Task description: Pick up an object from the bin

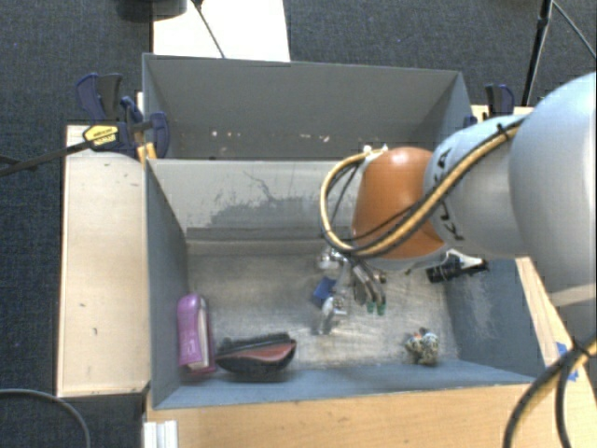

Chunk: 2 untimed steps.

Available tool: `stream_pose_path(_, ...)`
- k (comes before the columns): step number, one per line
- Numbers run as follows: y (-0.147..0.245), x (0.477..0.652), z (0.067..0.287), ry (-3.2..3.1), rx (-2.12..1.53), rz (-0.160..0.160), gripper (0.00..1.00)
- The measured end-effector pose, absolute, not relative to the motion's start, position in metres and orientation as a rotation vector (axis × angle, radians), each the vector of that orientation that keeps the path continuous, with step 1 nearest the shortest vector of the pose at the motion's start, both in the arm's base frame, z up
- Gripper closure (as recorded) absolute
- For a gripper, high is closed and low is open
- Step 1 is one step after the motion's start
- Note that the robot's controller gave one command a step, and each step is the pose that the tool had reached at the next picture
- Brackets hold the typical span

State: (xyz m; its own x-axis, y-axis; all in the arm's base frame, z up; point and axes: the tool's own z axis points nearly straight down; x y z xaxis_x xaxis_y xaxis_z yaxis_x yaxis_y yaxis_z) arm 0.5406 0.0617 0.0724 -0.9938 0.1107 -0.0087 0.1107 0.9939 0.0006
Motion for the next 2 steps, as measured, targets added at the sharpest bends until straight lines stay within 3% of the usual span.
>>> stream_pose_path(1, 0.061, 0.543, 0.076, 3.119, 0.18, 0.006, 1.0)
stream_pose_path(2, 0.04, 0.544, 0.216, 3.127, 0.162, 0.002, 1.0)
